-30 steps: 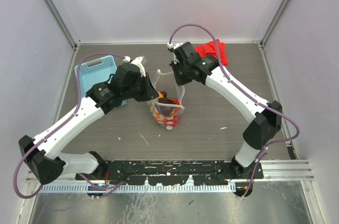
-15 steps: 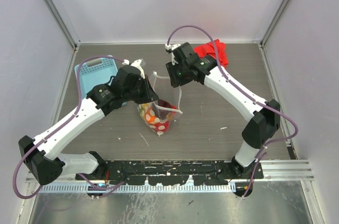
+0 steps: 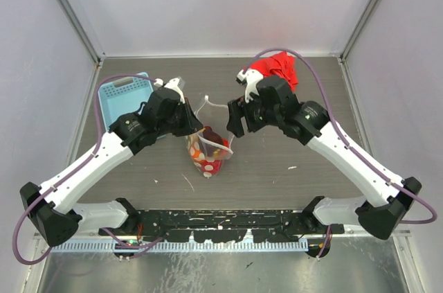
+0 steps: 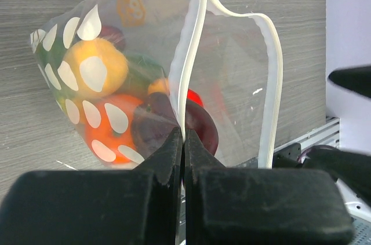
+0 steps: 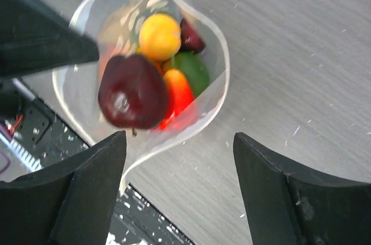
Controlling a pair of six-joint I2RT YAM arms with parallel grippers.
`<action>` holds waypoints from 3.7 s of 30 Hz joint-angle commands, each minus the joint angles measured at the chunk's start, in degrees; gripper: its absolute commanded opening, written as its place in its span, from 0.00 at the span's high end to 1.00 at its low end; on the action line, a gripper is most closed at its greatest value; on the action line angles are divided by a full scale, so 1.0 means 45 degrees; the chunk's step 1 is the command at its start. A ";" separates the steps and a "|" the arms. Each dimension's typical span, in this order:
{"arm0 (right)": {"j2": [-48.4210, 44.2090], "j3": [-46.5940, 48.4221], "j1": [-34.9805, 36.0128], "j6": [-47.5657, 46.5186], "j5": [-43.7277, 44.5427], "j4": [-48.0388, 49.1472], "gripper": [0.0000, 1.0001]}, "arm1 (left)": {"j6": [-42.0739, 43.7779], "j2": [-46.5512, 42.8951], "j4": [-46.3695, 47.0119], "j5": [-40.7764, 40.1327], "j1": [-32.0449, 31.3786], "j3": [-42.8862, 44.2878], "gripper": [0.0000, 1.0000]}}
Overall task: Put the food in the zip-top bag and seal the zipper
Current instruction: Zip the zipper food storage bag at the center of the board.
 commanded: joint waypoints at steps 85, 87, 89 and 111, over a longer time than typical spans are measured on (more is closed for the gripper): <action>-0.1847 -0.2905 0.1067 -0.8419 0.5075 0.1599 0.99 | 0.6482 0.3986 1.8249 1.1756 0.5432 -0.6016 0.16; -0.1809 -0.2986 0.1067 -0.8438 0.5139 0.1646 0.99 | 0.6522 0.4167 1.8320 1.1973 0.5468 -0.5948 0.20; -0.1799 -0.3067 0.1067 -0.8448 0.5192 0.1723 0.99 | 0.6422 0.4327 1.8549 1.2186 0.5513 -0.5901 0.22; -0.2436 -0.4038 0.0266 -0.7648 0.5066 0.2539 0.99 | 0.5188 0.3798 1.9890 1.1962 0.5708 -0.6587 1.00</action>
